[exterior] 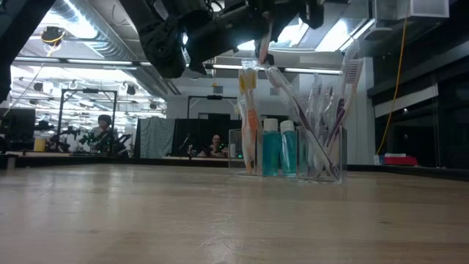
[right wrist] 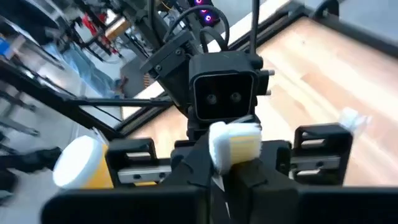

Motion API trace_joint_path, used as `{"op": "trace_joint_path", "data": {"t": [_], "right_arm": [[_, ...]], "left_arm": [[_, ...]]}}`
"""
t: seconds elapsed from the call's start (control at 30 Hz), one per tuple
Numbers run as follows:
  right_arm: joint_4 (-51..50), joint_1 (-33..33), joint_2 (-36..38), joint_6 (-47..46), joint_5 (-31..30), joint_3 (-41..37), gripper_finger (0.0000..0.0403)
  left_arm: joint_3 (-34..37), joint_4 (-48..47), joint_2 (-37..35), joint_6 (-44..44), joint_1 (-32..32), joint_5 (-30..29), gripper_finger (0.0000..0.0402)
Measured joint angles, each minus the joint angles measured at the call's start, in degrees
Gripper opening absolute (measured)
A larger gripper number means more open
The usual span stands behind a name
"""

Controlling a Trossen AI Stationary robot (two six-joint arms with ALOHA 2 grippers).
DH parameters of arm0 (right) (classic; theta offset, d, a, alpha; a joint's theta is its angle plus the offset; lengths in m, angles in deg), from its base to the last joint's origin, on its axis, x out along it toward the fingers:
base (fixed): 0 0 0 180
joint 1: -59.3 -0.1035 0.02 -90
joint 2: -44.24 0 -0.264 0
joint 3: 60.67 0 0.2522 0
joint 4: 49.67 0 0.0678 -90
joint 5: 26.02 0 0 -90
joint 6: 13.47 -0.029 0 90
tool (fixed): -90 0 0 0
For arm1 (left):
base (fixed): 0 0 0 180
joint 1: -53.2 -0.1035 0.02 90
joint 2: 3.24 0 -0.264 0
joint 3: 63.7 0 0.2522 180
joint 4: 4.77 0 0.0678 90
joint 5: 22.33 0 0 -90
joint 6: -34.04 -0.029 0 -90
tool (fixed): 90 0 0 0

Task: Pick & Place toothbrushing station
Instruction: Put the orange toothbrush into the transparent organizer

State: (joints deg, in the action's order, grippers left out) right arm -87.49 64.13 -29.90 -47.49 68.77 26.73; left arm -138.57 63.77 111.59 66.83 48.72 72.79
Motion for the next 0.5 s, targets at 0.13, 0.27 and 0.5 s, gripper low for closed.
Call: {"op": "trace_joint_path", "data": {"t": [0.13,0.27,0.5], "right_arm": [[-5.53,-1.47,-0.71,3.07,-4.68,4.23,0.0017],[-7.40,-1.40,-1.32,4.33,-5.22,6.07,0.0017],[-6.02,-1.23,-2.38,7.27,-7.56,8.21,0.0016]], "left_arm": [[-0.25,0.05,-0.16,0.29,0.07,0.49,0.0043],[-0.18,-0.14,-0.20,1.59,-0.11,-0.72,0.0053],[1.36,-6.29,0.18,9.27,-2.22,3.32,0.0179]]}}
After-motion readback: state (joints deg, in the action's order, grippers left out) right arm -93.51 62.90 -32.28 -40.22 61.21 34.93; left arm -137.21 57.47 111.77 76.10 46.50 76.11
